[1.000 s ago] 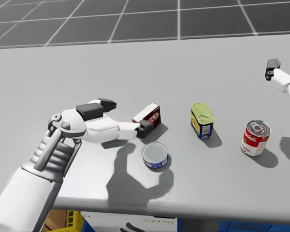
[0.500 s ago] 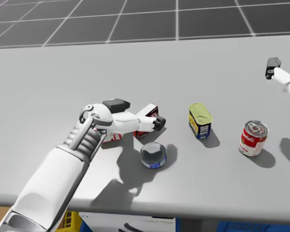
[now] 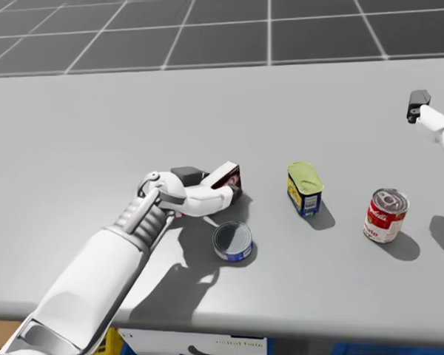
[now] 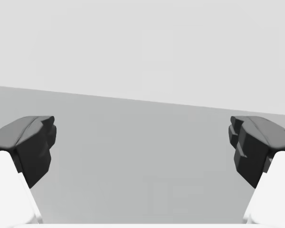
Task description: Lift the pudding box off the table.
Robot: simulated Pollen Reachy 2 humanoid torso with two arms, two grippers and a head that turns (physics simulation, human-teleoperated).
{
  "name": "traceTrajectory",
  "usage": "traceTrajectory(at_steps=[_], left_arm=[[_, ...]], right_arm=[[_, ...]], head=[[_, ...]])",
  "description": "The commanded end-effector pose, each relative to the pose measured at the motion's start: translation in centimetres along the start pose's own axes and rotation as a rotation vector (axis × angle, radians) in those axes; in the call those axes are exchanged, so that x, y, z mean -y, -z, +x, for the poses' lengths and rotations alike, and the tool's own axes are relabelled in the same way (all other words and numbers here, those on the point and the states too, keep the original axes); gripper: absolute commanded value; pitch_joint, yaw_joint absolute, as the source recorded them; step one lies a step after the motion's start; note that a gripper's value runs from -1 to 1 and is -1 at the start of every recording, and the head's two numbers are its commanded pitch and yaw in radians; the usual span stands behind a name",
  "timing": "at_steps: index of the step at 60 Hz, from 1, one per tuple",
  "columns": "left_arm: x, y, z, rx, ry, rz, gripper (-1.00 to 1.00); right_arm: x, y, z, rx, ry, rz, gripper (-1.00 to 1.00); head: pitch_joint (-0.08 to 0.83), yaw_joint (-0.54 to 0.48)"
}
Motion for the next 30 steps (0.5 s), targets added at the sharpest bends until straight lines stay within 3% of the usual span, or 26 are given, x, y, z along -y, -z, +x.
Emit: traceTrajectory(at_steps=[1,12,24,30], left_arm=[[0.18,0.17,-0.45,-0.033,0.016,0.024,1.00],[0.44,-0.08,-0.39,-0.021,0.028,0.023,1.00],[0.57,-0.22,-0.55,-0.015,0.041,0.022,1.00],[0.61,-0.43,-0.41,-0.015,0.044,0.016,1.00]], right_arm=[[0.04,0.03,-0.03,0.000,-0.001,-0.003,-1.00],[0.04,0.03,-0.04,0.001,-0.003,-0.004,-1.00],[0.05,0.02,-0.12,0.000,-0.005,-0.006,-1.00],[0.10,0.03,-0.16,0.000,-0.005,-0.007,-1.00]], head=[[0.604,0.14],[0.532,0.14],[0.332,0.14],[0.290,0.13]])
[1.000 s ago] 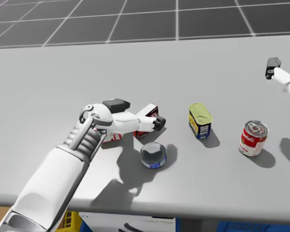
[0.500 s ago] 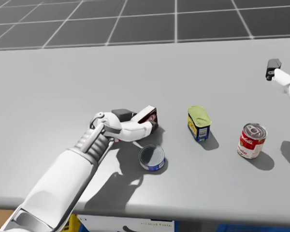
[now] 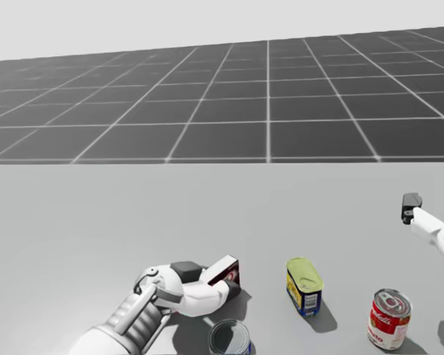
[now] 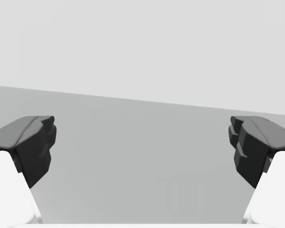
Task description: Lift the pudding box off the table.
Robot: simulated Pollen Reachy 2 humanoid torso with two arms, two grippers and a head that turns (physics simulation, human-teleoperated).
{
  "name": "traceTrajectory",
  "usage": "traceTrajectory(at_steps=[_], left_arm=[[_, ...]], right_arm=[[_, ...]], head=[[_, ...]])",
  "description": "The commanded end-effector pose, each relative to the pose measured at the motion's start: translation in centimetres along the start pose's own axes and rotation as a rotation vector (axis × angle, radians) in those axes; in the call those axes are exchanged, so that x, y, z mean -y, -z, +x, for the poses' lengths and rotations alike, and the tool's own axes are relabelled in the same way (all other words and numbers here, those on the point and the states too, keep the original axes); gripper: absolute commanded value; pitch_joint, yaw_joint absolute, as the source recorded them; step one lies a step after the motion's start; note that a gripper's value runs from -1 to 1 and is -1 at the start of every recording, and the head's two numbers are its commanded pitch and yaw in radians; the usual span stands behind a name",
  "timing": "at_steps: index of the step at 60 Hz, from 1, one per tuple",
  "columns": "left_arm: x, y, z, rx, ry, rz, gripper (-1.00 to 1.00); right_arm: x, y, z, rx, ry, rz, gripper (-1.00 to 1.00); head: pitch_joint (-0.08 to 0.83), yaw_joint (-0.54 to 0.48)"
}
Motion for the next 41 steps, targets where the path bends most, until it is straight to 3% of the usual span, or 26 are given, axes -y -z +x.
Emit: traceTrajectory(at_steps=[1,11,24,31,41], left_arm=[[0.1,-0.4,0.0,-0.028,0.012,0.009,1.00],[-0.3,-2.3,1.8,0.016,0.006,-0.016,1.00],[-1.3,-7.2,6.2,0.139,0.013,-0.002,1.00],[-1.7,-10.5,8.9,0.209,0.039,0.020,1.00],[-1.8,-16.3,13.8,0.334,0.106,0.083,1.00]], right_arm=[[0.1,0.0,-0.1,-0.001,-0.002,-0.002,-1.00],[0.2,0.1,0.0,0.001,-0.003,-0.003,-1.00],[0.2,0.1,-0.1,-0.002,-0.005,-0.004,-1.00],[0.3,0.1,0.0,-0.007,-0.007,-0.003,-1.00],[0.6,0.0,0.2,-0.014,-0.004,-0.009,-1.00]], head=[[0.285,0.13],[0.281,0.14],[0.275,0.13],[0.271,0.14],[0.262,0.14]])
